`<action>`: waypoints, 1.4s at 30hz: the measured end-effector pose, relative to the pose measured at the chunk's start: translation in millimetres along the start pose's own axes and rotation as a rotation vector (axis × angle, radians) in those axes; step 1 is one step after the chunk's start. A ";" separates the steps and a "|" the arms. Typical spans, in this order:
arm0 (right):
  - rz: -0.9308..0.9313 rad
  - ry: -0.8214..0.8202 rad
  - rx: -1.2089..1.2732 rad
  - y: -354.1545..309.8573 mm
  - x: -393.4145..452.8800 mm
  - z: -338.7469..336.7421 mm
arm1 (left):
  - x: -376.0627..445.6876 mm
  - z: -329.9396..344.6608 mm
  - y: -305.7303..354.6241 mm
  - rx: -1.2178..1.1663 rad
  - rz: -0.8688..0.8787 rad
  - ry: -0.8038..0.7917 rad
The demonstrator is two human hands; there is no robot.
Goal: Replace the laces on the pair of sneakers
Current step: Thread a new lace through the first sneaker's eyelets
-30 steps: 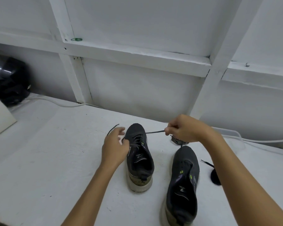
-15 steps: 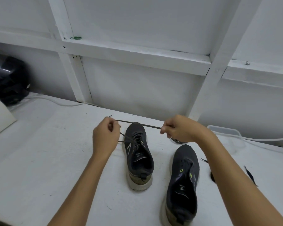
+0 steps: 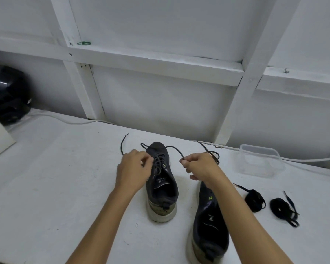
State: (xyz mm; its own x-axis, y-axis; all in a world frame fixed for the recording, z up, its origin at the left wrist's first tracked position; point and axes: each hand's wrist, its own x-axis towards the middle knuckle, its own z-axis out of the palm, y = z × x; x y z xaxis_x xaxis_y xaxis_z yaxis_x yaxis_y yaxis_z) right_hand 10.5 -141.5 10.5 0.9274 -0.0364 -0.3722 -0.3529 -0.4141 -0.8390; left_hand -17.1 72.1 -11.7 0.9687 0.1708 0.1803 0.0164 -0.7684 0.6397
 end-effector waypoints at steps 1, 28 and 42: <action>0.026 0.002 0.058 2.1 -1.9 3.9 | -1.1 2.0 4.6 -0.024 0.028 -0.059; -0.178 0.019 -0.176 13.1 -21.1 35.0 | -17.3 17.4 0.6 -0.387 -0.158 -0.389; -0.176 0.014 -0.327 13.2 -49.6 48.8 | -5.8 2.8 5.9 -0.458 -0.146 -0.385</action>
State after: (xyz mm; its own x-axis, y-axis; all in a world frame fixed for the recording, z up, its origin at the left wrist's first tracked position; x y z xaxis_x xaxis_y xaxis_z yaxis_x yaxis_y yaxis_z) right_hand -46.2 -100.8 -1.5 0.9729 0.0498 -0.2259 -0.1316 -0.6841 -0.7174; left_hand -21.9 64.8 -11.1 0.9858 -0.0468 -0.1613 0.1299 -0.3965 0.9088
